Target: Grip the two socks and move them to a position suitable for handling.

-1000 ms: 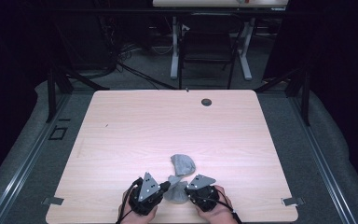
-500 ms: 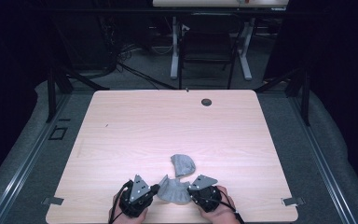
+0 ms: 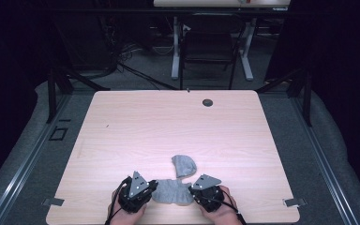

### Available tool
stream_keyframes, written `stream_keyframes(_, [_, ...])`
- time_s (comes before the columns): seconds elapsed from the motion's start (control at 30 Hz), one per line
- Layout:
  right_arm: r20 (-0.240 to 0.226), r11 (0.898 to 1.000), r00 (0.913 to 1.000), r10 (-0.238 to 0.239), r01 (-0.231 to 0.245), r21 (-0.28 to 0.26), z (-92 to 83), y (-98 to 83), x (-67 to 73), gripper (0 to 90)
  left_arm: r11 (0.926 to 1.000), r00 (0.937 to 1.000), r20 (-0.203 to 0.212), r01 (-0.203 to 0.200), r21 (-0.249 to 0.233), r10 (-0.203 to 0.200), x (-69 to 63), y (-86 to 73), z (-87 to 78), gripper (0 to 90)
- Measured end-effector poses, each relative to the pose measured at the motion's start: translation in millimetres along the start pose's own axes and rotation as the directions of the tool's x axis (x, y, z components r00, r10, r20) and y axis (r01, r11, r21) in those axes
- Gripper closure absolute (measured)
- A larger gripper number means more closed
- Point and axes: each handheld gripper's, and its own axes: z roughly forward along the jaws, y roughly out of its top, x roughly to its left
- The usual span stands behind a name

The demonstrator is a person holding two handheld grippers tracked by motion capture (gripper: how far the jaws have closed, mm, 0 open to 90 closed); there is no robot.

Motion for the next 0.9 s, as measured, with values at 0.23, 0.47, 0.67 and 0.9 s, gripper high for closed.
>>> stream_keyframes(0.23, [-0.012,0.999,0.9994,-0.032,0.032,0.010,14.8,3.0,2.0,88.6,0.9986,0.9999,0.013,0.009,0.053,-0.009,4.1,-7.3,13.0,85.4])
stream_keyframes(0.47, [-0.007,0.999,0.9997,-0.023,0.024,0.032,13.0,0.5,1.7,89.8,0.9963,0.9998,0.014,-0.013,0.085,0.012,0.5,-11.8,17.9,86.1])
stream_keyframes(0.67, [-0.003,0.999,0.9999,-0.011,0.011,0.050,7.7,-2.8,-1.6,90.0,0.9960,0.9997,0.017,-0.017,0.088,0.015,-4.2,-13.7,15.6,86.6])
stream_keyframes(0.9, [-0.008,0.998,0.9999,-0.012,0.013,0.064,3.3,-5.4,-4.1,90.0,0.9959,0.9996,0.028,-0.008,0.090,0.006,-9.6,-14.7,13.8,86.6])
